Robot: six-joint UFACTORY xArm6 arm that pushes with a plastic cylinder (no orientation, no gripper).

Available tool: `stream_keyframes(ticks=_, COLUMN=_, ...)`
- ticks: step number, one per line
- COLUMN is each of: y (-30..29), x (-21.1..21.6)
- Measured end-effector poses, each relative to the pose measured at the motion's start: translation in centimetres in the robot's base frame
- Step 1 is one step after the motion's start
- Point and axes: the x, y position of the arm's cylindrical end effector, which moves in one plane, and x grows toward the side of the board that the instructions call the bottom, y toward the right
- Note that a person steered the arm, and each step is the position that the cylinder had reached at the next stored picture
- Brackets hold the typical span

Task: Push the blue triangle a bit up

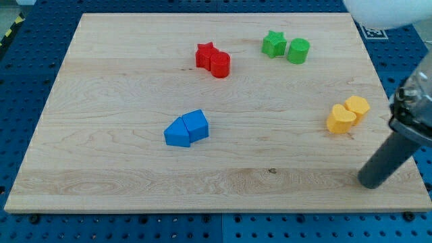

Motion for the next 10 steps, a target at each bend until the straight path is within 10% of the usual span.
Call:
stream_keyframes(ticks=6, y=-24.7, x=-4.7)
stream_keyframes(ticks=10, y=-27.0, x=-6.4)
